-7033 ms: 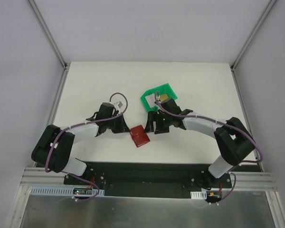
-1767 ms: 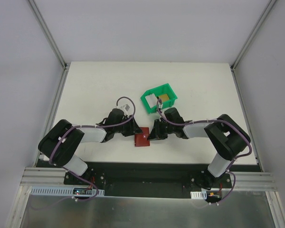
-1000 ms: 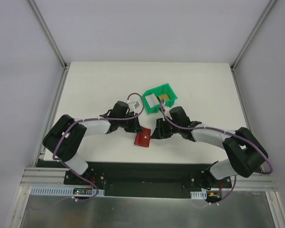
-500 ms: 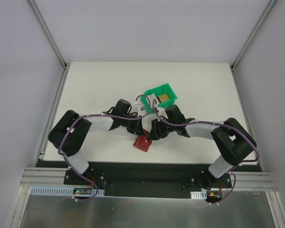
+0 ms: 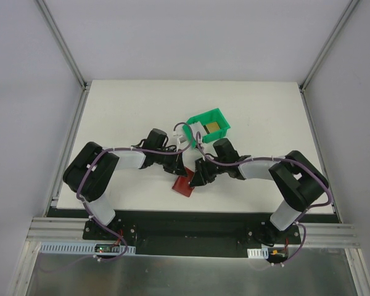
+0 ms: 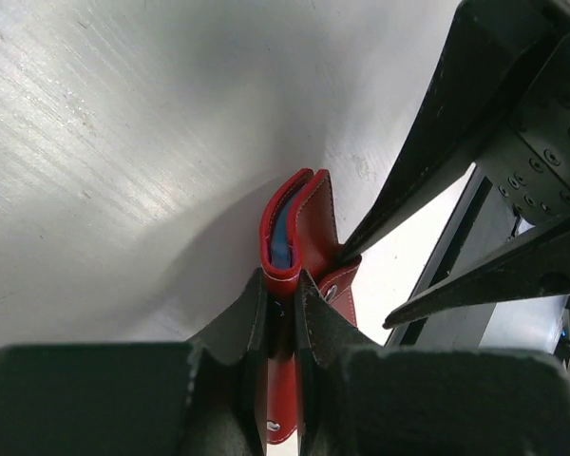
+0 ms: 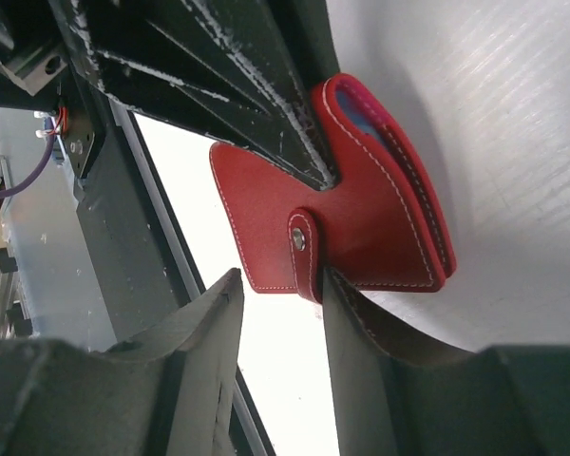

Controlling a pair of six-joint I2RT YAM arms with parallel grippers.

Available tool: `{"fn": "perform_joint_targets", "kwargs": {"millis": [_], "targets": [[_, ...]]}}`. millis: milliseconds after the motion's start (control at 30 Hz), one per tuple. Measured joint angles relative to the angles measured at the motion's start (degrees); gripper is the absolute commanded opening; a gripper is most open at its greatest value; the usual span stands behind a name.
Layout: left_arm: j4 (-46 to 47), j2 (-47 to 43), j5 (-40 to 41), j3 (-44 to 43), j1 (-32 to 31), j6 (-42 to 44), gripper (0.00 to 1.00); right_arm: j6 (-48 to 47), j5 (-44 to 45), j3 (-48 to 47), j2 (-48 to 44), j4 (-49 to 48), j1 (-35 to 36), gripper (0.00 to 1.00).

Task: Put the credit cards into the card holder
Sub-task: Open the card holder at the center of the board.

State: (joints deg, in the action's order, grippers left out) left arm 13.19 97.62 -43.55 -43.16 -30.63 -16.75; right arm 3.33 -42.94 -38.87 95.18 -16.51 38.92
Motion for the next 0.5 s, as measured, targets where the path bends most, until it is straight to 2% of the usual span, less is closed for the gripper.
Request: {"fn": "perform_joint_targets", "kwargs": {"millis": [200, 300, 367, 500], "targets": [[3.2, 0.2, -0.6, 1.6, 0.4, -2.3, 0.0, 0.0, -0.8, -0.3, 0.5, 0.0, 0.5, 0.35], [5.4, 0.3, -1.0, 2.7, 0.7, -3.9, 0.0, 0.0, -0.7, -1.3, 1.4, 0.2, 1.0, 0.29], [6.5, 0.4, -1.2, 3.3, 0.8, -5.0, 0.0, -0.3, 0.1, -1.9, 1.7, 0.6, 1.8, 0.24], [8.1, 0.7, -1.2, 4.5, 1.2, -7.0, 0.0, -0.9, 2.0, -2.7, 2.4, 1.2, 2.8, 0.07]]}}
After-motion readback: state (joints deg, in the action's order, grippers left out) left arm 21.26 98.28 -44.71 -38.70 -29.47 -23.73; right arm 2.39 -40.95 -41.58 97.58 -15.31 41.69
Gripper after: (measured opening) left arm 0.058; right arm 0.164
